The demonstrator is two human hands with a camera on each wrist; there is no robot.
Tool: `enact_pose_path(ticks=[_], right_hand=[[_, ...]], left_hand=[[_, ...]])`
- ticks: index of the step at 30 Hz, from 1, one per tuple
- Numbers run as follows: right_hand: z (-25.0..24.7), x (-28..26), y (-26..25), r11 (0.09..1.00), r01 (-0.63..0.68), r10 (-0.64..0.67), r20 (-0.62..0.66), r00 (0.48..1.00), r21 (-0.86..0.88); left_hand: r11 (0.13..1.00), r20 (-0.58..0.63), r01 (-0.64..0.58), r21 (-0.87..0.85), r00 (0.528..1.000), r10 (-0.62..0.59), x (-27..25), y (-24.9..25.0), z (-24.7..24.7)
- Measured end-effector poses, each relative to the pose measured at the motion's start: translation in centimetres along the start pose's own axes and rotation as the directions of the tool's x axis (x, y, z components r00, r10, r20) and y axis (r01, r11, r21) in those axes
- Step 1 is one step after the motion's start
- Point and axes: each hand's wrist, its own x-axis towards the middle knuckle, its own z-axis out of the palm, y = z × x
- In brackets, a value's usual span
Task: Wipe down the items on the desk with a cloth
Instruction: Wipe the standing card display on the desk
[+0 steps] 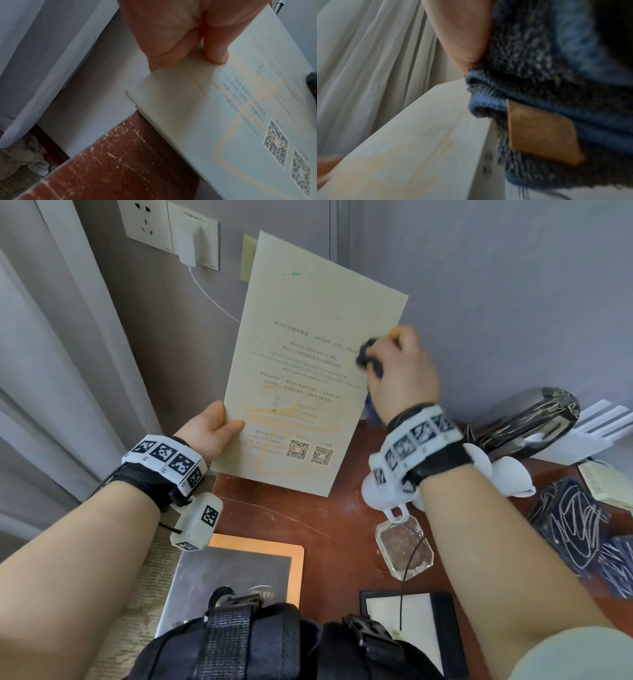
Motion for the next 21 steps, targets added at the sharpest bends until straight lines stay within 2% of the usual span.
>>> enact_pose_path(ticks=[3,6,8,12,14,16,19,21], right_hand=[[2.4,-5.1,-0.6,0.994,0.103,-0.106,0.128,0.986,0.033],[2.8,-6.0,-0.6,0.990,0.132,-0.139,0.150,0.979,0.056],[1.5,-3.9,-0.7,0.994,0.097,-0.102,0.122,0.987,0.043],[-1.0,0.9,-0.3,0.996,-0.012,0.015,-0.035,0.999,0.087],[-1.0,1.3,-0.6,0.994,-0.029,0.035,-0.055,0.998,0.107],[0.1,-0.5,-1.0,0.995,-0.038,0.039,-0.012,0.999,0.095],[2.4,-5.2,-1.7,0.993,0.069,-0.078,0.095,0.992,0.093],[2.7,-6.4,-1.6,0.989,0.109,-0.120,0.118,0.986,0.097]], left_hand=[[0.999,-0.003,-0.010,-0.035,1.000,0.009,0.1,0.0,0.3],[0.999,-0.011,-0.021,-0.050,1.000,0.020,0.0,0.0,0.6],[0.998,-0.011,-0.026,-0.055,1.000,0.026,-0.1,0.1,0.6],[1.000,-0.005,-0.023,-0.019,1.000,0.023,-0.2,0.0,0.3],[1.000,-0.006,-0.020,-0.016,1.000,0.020,-0.1,-0.2,0.3],[1.000,-0.005,-0.017,-0.011,1.000,0.017,0.1,-0.3,0.4],[1.000,0.020,-0.015,0.001,1.000,0.015,0.3,-0.4,0.3],[1.000,0.036,-0.019,0.008,0.999,0.019,0.3,-0.5,0.3]])
